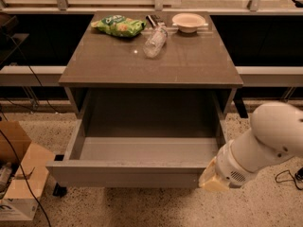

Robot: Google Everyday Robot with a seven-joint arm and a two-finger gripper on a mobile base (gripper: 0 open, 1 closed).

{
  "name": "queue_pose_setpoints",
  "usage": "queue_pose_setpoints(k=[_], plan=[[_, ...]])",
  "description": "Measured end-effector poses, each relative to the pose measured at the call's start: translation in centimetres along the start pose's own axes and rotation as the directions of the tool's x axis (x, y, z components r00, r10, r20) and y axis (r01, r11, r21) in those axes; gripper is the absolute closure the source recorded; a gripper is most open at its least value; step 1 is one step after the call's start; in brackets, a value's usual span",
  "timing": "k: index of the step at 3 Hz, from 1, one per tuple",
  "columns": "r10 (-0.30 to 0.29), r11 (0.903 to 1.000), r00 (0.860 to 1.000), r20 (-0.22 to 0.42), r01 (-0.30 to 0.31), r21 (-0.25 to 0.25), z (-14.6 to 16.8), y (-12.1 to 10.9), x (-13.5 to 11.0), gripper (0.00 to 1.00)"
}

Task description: Close top drawer

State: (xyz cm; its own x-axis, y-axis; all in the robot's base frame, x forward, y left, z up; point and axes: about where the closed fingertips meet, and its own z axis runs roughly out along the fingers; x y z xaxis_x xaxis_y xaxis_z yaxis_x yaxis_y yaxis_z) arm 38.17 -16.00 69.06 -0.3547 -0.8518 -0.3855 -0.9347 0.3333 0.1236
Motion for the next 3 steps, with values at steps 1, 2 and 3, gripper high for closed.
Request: queue_pose_setpoints(k=[1, 2, 3], plan=[[0.03, 0.9985, 0.999, 0.031, -0.029, -0.047, 5.8, -1.9, 0.3, 1.0], [0.03, 0.9985, 0.999, 0.031, -0.029, -0.047, 5.8, -1.9, 0.3, 1.0], [0.024, 0.9997, 0.999, 0.027, -0.024, 0.01, 6.5, -3.2, 0.2, 1.0]])
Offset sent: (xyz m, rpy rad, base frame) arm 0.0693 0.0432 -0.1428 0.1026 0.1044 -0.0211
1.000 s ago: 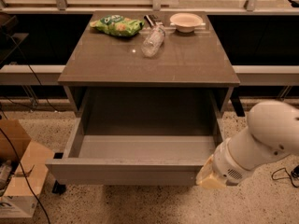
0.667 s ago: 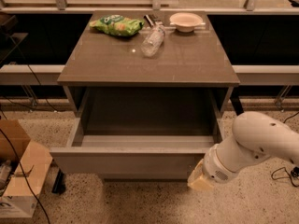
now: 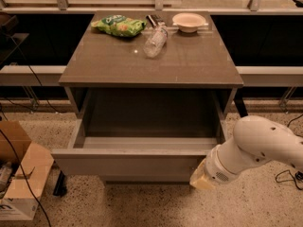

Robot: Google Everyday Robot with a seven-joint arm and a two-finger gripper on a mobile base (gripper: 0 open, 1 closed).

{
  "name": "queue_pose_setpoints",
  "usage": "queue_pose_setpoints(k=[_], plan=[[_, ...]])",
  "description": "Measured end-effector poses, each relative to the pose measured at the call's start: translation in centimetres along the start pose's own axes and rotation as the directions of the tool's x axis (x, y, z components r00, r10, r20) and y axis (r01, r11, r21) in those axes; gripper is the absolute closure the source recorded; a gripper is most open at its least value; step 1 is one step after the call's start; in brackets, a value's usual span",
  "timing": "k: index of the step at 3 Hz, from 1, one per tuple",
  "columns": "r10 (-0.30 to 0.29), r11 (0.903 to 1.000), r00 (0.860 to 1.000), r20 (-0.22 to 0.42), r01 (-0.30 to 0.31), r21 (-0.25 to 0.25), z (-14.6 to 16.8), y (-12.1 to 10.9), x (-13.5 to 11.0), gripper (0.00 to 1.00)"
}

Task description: Close top drawer

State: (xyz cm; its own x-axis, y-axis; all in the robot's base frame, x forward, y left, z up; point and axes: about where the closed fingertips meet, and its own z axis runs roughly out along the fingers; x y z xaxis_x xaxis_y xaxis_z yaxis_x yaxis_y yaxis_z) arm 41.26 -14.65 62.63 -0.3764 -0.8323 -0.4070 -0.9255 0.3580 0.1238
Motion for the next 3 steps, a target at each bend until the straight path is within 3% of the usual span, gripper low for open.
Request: queue_pose_setpoints(k=[1, 2, 3], plan=[[-0.041, 0.9971, 0.999, 0.009, 0.041, 0.064, 1.0, -2.6, -1.2, 1.0], [-0.041, 0.9971, 0.999, 0.009, 0.041, 0.064, 1.0, -2.6, -1.2, 1.0], [-0.081, 0.993, 0.996, 0.027, 0.078, 0.088, 1.9, -6.8, -3.5, 1.0]])
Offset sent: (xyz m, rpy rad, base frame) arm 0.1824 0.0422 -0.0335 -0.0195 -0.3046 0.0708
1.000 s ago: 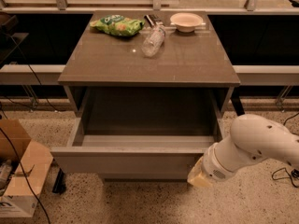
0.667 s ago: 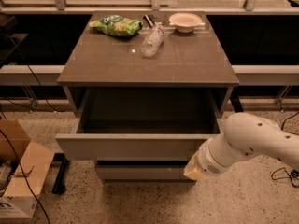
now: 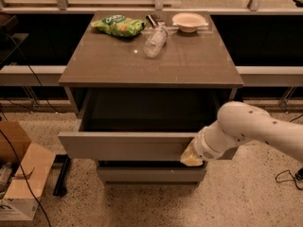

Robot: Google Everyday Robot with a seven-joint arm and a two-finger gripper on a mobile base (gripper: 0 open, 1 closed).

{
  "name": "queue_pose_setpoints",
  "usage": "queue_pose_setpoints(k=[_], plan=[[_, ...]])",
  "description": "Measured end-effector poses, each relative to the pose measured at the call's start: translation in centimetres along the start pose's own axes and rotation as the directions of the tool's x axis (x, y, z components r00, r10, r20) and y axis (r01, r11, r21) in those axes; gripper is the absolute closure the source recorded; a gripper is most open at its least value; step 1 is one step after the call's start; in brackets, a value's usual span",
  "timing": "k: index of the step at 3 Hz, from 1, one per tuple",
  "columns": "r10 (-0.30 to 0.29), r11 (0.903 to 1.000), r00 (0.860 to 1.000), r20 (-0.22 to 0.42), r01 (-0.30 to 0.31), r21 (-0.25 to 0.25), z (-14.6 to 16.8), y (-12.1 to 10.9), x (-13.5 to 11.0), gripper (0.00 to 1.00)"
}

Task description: Close top drawer

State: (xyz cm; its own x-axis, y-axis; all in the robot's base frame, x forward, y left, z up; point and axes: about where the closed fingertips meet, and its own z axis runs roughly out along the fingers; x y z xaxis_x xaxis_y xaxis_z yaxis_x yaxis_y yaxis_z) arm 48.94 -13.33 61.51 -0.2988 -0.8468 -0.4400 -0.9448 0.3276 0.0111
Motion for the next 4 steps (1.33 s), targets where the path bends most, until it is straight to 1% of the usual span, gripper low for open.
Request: queue_pose_setpoints(k=[1, 2, 3, 4], plan=[[-0.009, 0.9998, 1.0, 0.018, 0.009, 0.017, 0.4, -1.8, -1.2, 1.0], [-0.012, 0.9948, 1.0, 0.005, 0.011, 0.101, 0.6, -2.5, -1.0, 1.0], [-0.029, 0.9622, 0.996, 0.08, 0.006, 0.272, 0.2, -6.3, -1.9, 0.74], [-0.03, 0.9293, 0.989, 0.146, -0.026, 0.368, -0.4, -8.9, -2.6, 0.5]])
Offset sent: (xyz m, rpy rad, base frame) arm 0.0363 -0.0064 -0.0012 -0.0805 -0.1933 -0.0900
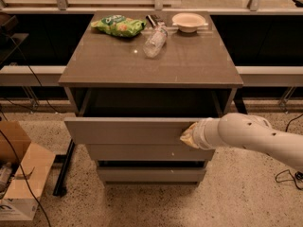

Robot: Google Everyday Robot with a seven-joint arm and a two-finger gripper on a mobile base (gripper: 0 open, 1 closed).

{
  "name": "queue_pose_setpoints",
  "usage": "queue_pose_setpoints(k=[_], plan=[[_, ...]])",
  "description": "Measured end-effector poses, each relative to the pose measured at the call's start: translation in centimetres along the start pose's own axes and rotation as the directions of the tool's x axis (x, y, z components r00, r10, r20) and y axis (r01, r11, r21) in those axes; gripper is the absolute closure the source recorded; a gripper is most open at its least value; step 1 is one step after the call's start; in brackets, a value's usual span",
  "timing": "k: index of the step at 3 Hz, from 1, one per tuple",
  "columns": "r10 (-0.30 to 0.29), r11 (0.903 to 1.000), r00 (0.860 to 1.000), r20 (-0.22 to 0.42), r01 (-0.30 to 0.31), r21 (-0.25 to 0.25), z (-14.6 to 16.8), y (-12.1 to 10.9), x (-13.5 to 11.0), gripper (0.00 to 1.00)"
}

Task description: Close top drawer

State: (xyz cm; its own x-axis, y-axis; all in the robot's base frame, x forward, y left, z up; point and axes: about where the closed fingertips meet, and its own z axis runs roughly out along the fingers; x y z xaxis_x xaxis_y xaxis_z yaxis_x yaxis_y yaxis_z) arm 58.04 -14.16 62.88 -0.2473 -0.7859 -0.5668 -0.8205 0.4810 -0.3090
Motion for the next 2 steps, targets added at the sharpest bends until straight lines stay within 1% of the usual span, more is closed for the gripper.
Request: queue_pose_setpoints(k=[1, 2], plan=[[0.003, 0.9989, 0.998, 0.061, -0.006, 0.046, 0.6, -2.0, -0.8, 0.26], [0.005, 0.9968, 0.994, 0.109, -0.013, 0.078, 1.2, -3.6, -1.9, 0.05]])
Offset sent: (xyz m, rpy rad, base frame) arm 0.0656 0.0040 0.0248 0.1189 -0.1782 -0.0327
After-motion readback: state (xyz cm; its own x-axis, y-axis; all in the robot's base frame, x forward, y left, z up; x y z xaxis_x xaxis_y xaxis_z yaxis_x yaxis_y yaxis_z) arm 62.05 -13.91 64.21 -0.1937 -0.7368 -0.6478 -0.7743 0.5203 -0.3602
